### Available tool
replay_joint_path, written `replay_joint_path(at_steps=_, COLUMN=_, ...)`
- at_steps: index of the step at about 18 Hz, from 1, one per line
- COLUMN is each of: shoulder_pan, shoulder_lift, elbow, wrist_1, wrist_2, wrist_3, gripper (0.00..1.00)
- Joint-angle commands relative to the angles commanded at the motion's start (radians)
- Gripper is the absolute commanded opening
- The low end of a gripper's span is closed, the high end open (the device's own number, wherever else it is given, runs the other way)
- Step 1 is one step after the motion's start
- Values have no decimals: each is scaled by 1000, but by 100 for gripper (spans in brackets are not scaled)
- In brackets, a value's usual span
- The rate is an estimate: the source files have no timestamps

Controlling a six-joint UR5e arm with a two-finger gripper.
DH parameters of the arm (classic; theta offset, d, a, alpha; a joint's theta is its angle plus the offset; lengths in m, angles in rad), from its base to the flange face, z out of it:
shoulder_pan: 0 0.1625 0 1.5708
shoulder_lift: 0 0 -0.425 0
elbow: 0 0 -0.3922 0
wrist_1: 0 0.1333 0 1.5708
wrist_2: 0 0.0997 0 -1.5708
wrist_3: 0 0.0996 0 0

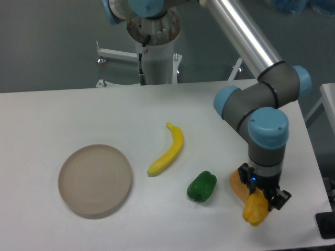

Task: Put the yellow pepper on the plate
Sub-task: 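Lift the yellow pepper and carry it over the beige plate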

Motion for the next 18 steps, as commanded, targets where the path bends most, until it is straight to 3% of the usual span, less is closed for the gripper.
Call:
replay_joint_path(at_steps=2, shoulder_pan=-18, shoulder_lift=64, elbow=-35, wrist_1=-92, wrist_2=-3, wrist_3=-63, gripper=52)
replay_joint_path(at_steps=5, shoulder_pan=-21, shoulder_lift=123, elbow=-40, wrist_1=-216, wrist_2=-6, wrist_3=-150, gripper=52)
replay_joint_path(at_steps=7, shoulder_pan=-28, shoulder_lift=155, elbow=-49, wrist_1=-273, wrist_2=-11, wrist_3=-199, gripper=52)
replay_joint_path(at_steps=11, shoulder_pan=-69, shoulder_lift=216, elbow=-112, wrist_1=-284, wrist_2=-95, wrist_3=-414, gripper=51)
replay_joint_path(at_steps=18, shoulder_pan=-205, shoulder_lift=217, elbow=-146, wrist_1=-273, wrist_2=-144, wrist_3=-707, gripper=51)
